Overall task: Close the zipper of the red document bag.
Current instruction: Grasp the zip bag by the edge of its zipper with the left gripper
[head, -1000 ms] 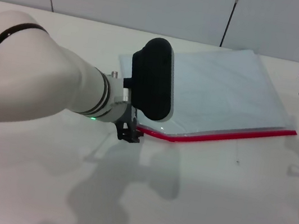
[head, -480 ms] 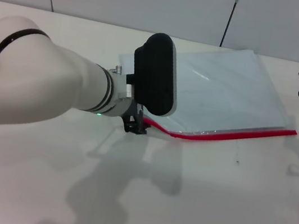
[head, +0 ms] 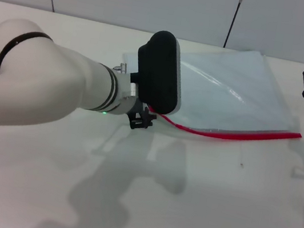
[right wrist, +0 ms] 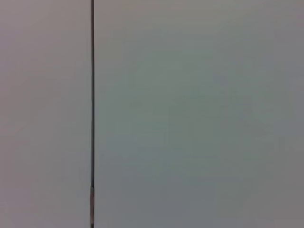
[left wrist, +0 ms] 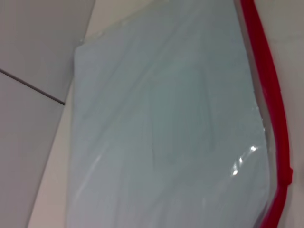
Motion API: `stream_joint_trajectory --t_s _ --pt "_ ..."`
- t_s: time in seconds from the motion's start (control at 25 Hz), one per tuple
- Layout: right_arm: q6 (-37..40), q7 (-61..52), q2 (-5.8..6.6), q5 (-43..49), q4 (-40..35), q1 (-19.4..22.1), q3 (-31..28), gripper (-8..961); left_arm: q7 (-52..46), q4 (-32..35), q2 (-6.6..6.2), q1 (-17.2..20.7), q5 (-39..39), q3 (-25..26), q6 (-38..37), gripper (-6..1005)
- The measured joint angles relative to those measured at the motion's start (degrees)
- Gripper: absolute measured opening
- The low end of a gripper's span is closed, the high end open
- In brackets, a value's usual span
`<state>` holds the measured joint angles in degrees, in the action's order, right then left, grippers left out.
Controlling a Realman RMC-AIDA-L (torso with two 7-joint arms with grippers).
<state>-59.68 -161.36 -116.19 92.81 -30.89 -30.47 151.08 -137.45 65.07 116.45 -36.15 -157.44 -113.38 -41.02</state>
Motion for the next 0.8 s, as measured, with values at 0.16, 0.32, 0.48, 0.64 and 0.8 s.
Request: stream_joint_trajectory --t_s 0.16,0.32,0.48,0.64,0.8 --pt "0.0 0.0 0.07 0.0 0.0 0.0 0.0 527 -0.7 -1.3 0.00 -0.7 0.2 -0.6 2.1 496" --pt "0.0 0.0 0.08 0.0 -0.1 0.0 0.0 527 -1.5 -1.7 0.00 -0.7 0.3 -0.7 3.5 490" --pt "0.0 0.0 0.09 0.0 -0.1 0.0 0.0 527 -2.1 -2.0 0.00 -0.5 0.2 -0.7 5.0 429" --pt "0.0 0.0 0.09 0.0 -0.1 0.0 0.0 526 -3.2 -2.0 0.00 -0.1 -0.2 -0.7 6.1 331" --pt "0.0 0.0 0.06 0.0 -0.3 0.1 0.0 526 -4.0 -1.8 0.00 0.2 -0.4 -0.7 6.8 179"
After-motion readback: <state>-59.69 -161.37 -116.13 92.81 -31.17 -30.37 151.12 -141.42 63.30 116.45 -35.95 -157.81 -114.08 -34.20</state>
